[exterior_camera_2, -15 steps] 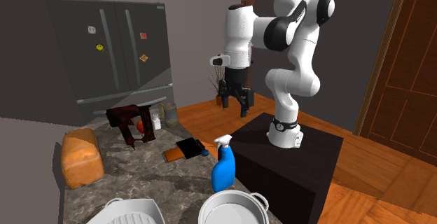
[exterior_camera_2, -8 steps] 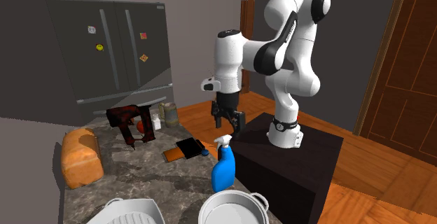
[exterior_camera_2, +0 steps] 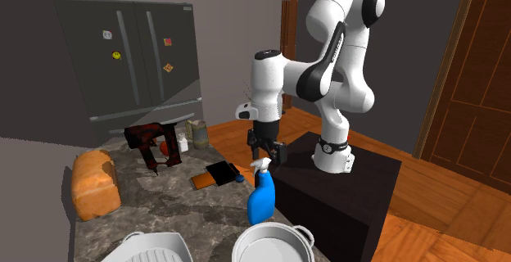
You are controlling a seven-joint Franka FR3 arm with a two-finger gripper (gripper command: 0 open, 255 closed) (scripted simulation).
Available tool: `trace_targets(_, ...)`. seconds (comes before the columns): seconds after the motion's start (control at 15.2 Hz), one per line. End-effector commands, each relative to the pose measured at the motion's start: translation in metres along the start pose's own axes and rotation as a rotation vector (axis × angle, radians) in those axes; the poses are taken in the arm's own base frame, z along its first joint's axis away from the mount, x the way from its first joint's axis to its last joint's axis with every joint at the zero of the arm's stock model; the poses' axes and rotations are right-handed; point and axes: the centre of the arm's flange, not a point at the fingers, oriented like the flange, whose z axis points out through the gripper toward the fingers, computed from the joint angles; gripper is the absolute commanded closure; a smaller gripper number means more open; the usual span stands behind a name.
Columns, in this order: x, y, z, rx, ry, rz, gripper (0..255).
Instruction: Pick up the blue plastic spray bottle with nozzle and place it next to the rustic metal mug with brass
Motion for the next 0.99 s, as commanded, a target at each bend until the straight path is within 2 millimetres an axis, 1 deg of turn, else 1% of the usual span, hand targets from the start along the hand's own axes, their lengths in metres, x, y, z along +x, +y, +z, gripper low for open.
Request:
trace_targets(0.0, 0.0001, 0.0001, 0.0008, 0.0, 0.0, 0.0, 0)
trace_targets(0.26, 0.0001, 0.0001, 0.0008, 0.0, 0.0, 0.0, 0)
trace_targets(0.33, 0.0001, 0.0001, 0.0008, 0.0, 0.0, 0.0, 255)
trace_targets(0.92, 0.0001, 0.0001, 0.0008, 0.0, 0.0, 0.0, 255)
